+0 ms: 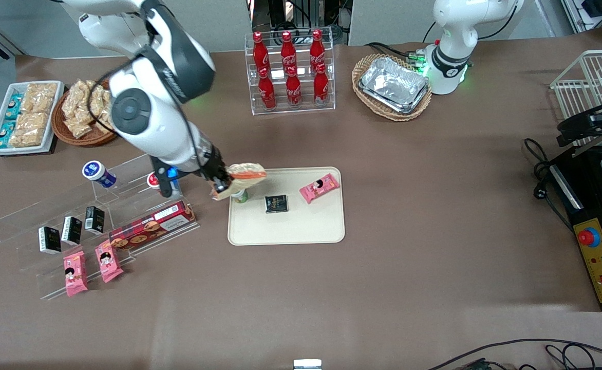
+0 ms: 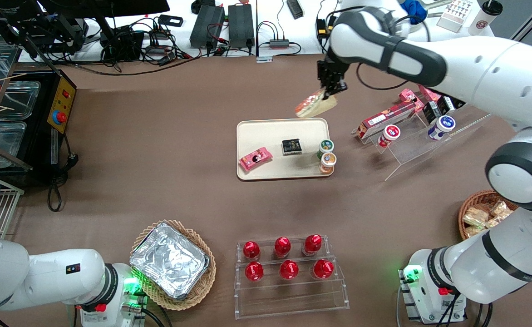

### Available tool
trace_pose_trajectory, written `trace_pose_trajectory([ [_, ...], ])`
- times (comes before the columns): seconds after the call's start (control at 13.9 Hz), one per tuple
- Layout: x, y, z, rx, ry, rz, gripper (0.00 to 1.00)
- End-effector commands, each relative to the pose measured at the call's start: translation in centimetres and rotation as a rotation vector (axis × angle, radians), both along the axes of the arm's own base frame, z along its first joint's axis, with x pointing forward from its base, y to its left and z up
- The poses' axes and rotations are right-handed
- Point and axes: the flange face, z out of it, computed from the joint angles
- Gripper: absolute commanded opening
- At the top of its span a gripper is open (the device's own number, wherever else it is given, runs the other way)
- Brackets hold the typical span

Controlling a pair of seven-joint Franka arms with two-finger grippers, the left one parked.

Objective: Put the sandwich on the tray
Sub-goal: 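Carry the sandwich over the cream tray beside the black tissue pack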

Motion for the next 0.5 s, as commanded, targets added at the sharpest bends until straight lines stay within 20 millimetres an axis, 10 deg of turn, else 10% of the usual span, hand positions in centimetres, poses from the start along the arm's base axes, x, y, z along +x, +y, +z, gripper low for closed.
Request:
trace_pose_trajectory([
  [0.0, 1.4, 4.4, -2.9, 0.017, -0.013, -0.103, 0.00],
  [0.43, 1.7, 8.7, -10.2, 0.009, -0.041, -0.171, 0.00],
])
